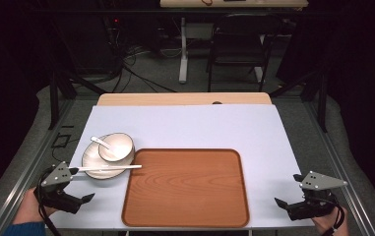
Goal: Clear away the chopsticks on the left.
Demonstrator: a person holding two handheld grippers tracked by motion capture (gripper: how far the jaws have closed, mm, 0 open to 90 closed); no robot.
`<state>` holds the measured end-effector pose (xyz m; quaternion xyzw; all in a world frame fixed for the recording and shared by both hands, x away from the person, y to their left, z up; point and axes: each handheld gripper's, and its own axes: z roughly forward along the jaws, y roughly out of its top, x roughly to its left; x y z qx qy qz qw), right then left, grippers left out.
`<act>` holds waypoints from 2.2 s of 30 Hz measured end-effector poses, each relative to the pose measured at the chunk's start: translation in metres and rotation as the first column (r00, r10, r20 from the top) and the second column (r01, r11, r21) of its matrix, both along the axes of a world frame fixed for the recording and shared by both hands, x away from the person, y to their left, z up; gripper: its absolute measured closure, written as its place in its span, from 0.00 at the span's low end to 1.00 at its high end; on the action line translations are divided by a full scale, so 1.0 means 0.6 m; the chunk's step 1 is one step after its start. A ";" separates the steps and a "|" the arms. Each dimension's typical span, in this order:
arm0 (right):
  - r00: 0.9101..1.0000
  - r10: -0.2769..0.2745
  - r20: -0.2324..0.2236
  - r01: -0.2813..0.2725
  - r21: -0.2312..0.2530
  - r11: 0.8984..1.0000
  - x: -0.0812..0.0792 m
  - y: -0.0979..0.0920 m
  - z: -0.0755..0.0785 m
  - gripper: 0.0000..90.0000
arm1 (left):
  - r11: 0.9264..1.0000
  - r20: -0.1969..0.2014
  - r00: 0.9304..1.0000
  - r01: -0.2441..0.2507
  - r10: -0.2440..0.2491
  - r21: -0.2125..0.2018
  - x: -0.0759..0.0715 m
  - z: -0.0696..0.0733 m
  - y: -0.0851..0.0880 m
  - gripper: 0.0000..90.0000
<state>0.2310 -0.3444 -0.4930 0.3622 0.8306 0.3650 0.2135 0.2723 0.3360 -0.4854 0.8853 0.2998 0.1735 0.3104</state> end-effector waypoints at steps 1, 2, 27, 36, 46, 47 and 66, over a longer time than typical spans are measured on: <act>1.000 -0.001 -0.001 0.001 -0.001 1.000 0.000 0.000 0.000 0.01 | 1.000 -0.001 1.000 0.003 -0.003 0.001 0.003 0.000 -0.001 0.00; 1.000 -0.001 -0.001 0.001 -0.001 1.000 0.000 0.000 0.000 0.01 | 1.000 -0.005 1.000 0.007 -0.006 0.008 0.006 0.001 -0.002 0.00; 1.000 0.008 -0.012 -0.008 -0.009 1.000 0.001 0.002 -0.004 0.01 | 0.952 -0.103 0.987 0.146 -0.122 0.267 0.097 0.012 -0.033 0.24; 1.000 0.008 -0.015 -0.008 -0.017 1.000 0.001 0.004 -0.005 0.01 | 0.932 -0.124 0.981 0.181 -0.149 0.315 0.118 0.004 -0.037 0.49; 1.000 0.014 -0.022 -0.014 -0.024 1.000 0.001 0.005 -0.006 0.02 | 0.904 -0.159 0.969 0.234 -0.188 0.357 0.133 -0.011 -0.054 0.71; 1.000 0.015 -0.022 -0.016 -0.024 1.000 0.001 0.005 -0.006 0.02 | 0.903 -0.160 0.968 0.237 -0.191 0.359 0.133 -0.013 -0.056 0.72; 1.000 0.019 -0.025 -0.019 -0.031 0.999 0.001 0.006 -0.007 0.02 | 0.862 -0.180 0.952 0.302 -0.248 0.407 0.137 -0.037 -0.070 0.84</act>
